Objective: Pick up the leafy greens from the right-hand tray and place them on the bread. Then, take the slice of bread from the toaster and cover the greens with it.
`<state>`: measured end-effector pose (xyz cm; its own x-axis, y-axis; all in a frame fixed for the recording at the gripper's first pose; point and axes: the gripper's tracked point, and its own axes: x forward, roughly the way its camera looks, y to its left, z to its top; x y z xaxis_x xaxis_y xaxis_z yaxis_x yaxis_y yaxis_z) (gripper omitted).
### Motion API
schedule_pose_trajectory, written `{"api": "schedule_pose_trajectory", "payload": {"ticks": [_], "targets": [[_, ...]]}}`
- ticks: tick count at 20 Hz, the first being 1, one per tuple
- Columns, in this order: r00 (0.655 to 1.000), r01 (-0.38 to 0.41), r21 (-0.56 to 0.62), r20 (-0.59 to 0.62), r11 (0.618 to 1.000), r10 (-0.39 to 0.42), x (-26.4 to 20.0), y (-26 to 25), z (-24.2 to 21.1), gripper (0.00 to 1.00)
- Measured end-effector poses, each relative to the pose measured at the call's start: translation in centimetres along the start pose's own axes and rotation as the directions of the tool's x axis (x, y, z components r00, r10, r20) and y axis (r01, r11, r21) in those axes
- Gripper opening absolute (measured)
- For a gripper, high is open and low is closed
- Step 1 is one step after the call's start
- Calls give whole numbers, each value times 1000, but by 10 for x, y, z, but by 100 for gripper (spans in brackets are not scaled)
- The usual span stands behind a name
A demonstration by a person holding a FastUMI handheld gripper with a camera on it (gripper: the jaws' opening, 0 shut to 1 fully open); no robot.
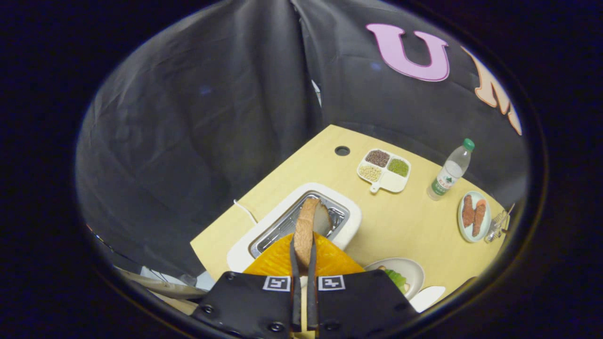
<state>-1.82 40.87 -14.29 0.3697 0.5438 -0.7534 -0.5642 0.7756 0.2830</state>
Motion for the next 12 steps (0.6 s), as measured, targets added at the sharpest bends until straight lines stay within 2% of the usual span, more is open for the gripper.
{"api": "schedule_pose_trajectory", "payload": {"ticks": [12], "targets": [[987, -41, 174, 163, 984, 12, -52, -44, 3, 7]]}}
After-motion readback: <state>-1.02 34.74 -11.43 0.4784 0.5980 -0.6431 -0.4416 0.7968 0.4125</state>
